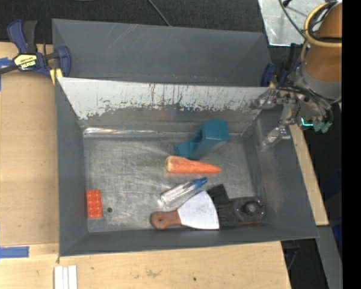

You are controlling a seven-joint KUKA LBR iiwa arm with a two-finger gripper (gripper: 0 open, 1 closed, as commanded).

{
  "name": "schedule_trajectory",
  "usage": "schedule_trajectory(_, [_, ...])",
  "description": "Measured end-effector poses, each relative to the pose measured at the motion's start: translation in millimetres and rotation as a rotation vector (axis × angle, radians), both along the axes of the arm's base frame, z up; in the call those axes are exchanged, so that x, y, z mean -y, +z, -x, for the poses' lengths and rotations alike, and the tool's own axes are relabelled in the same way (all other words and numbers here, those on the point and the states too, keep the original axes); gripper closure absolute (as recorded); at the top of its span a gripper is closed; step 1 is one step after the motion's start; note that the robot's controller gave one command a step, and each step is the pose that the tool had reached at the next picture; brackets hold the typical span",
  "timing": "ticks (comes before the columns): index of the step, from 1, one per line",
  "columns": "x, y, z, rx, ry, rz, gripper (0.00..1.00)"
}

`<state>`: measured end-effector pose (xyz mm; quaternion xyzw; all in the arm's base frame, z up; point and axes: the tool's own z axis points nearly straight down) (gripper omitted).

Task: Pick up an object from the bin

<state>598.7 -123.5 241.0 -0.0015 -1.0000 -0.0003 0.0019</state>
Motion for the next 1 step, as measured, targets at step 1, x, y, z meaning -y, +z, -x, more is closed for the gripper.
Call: schedule_trajectory(1, [-0.5,4.7,-1.5,0.008,0.003,0.002,0.00])
